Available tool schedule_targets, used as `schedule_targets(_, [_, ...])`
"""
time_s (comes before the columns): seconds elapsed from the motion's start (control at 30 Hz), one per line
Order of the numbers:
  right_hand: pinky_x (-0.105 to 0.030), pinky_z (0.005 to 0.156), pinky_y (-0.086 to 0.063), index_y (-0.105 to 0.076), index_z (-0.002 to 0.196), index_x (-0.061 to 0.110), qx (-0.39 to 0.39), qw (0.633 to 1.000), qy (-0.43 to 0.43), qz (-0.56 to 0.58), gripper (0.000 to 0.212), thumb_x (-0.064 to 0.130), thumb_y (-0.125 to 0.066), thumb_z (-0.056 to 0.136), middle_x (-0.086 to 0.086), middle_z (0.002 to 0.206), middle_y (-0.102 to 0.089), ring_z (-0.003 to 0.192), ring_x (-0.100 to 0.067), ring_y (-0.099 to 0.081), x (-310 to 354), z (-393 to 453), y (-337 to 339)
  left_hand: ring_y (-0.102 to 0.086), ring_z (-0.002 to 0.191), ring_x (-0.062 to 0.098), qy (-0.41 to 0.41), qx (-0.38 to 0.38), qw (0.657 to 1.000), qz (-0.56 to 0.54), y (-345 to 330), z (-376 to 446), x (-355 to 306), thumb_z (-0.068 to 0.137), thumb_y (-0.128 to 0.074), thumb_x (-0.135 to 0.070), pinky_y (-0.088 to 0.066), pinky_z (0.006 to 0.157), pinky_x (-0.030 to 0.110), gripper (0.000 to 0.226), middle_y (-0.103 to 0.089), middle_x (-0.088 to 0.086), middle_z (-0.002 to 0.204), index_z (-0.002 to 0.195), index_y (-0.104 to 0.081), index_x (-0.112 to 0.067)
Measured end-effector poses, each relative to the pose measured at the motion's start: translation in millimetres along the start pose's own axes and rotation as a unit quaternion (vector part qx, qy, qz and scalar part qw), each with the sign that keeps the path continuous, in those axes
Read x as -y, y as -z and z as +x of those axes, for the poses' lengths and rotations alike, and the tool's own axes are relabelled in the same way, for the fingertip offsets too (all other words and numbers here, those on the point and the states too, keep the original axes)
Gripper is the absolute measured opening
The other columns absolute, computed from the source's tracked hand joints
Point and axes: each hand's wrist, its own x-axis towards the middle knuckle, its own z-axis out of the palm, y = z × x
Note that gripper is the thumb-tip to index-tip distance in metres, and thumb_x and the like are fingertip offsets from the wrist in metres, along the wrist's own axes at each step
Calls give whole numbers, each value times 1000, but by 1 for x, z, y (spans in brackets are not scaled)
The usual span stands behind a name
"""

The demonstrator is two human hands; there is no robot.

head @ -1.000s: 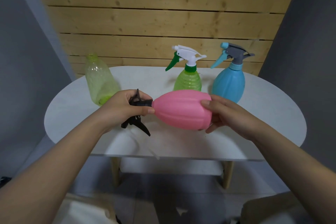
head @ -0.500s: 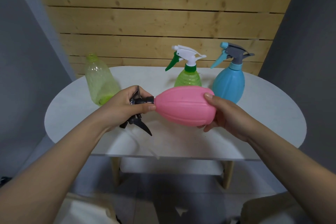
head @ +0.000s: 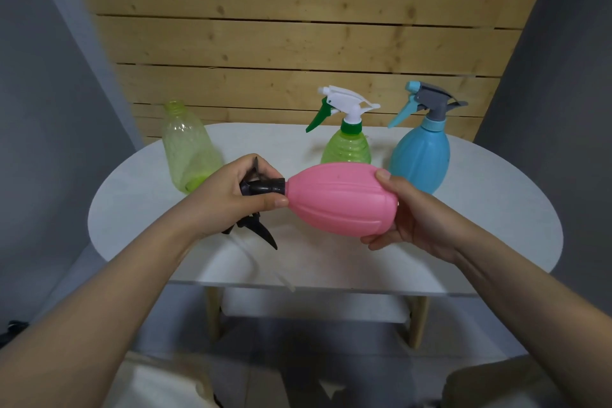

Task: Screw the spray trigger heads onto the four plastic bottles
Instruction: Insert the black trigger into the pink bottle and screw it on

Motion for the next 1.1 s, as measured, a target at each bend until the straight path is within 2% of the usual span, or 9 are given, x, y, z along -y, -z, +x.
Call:
schedule_targets(0.13, [-35, 82, -57, -54, 123, 27, -27, 996, 28, -83, 63, 62, -62, 71, -11, 115, -67, 99, -25, -69, 3, 1, 0, -61, 63, -3, 13, -12, 1000, -15, 6, 4, -3, 70, -77, -8, -47, 53, 11, 24, -70, -16, 72, 88, -65, -20])
schedule_targets(0.27, [-19, 75, -54, -47, 125, 47, -33, 960, 85, -265, 74, 64, -70, 56, 12, 117, -58, 101, -8, -61, 10, -2, -7, -64, 67, -5, 18, -19, 1000, -2, 6, 6, -4, 62, -82, -8, -45, 57, 6, 28, -72, -16, 71, 83, -69, -22])
schedule_targets(0.37, [-16, 70, -51, -42, 126, 49, 9, 931, 84, -356, 82, 63, -76, 53, 24, 113, -53, 101, -3, -56, 11, 0, -17, -64, 67, -4, 12, -31, 999, 10, 0, 8, -5, 55, -86, -9, -47, 61, 8, 31, -71, -15, 68, 77, -70, -23])
schedule_targets(0.47, [-13, 63, -42, -34, 126, 51, 1, 899, 78, -430, 87, 59, -79, 51, 31, 103, -47, 91, 3, -51, 10, 5, -26, -64, 68, -4, 1, -33, 999, 23, -1, 8, -8, 51, -88, -10, -47, 65, 7, 36, -72, -16, 69, 79, -70, -25])
schedule_targets(0.6, [-13, 59, -47, -42, 122, 42, -7, 929, 79, -362, 72, 49, -78, 60, 20, 105, -54, 90, -3, -57, 13, 14, -29, -65, 70, -5, -2, -67, 998, 0, 9, 8, -10, 57, -85, -16, -46, 61, 6, 39, -73, -18, 76, 92, -69, -22])
schedule_targets(0.7, [-12, 56, -49, -44, 120, 40, -32, 963, 85, -254, 68, 49, -72, 59, 14, 109, -56, 92, -6, -59, 13, 22, -36, -68, 75, 10, 35, -136, 988, -70, 20, 8, -5, 69, -79, -15, -55, 65, 19, 42, -72, -2, 92, 107, -63, -19])
schedule_targets(0.83, [-24, 67, -53, -43, 118, 41, -68, 983, 103, -133, 67, 48, -74, 59, 10, 115, -55, 99, -13, -59, 9, 40, -52, -72, 85, 21, 123, -108, 971, -173, 23, 6, 2, 82, -68, -25, -58, 70, 27, 44, -71, 11, 106, 120, -52, -9])
schedule_targets(0.97, [-24, 70, -54, -41, 120, 38, -78, 982, 126, -116, 70, 52, -77, 62, 9, 116, -53, 101, -11, -58, 2, 59, -70, -71, 91, 23, 137, -47, 981, -130, 14, 6, 6, 89, -56, -32, -59, 73, 32, 33, -70, 11, 108, 115, -61, -11])
schedule_targets(1.1, [-31, 83, -55, -36, 131, 33, -63, 979, 160, -111, 74, 51, -67, 67, 7, 124, -50, 111, -14, -55, -4, 81, -88, -69, 92, 15, 115, -93, 985, -94, 14, 10, 14, 90, -56, -34, -58, 78, 31, 36, -70, 5, 104, 123, -57, -20])
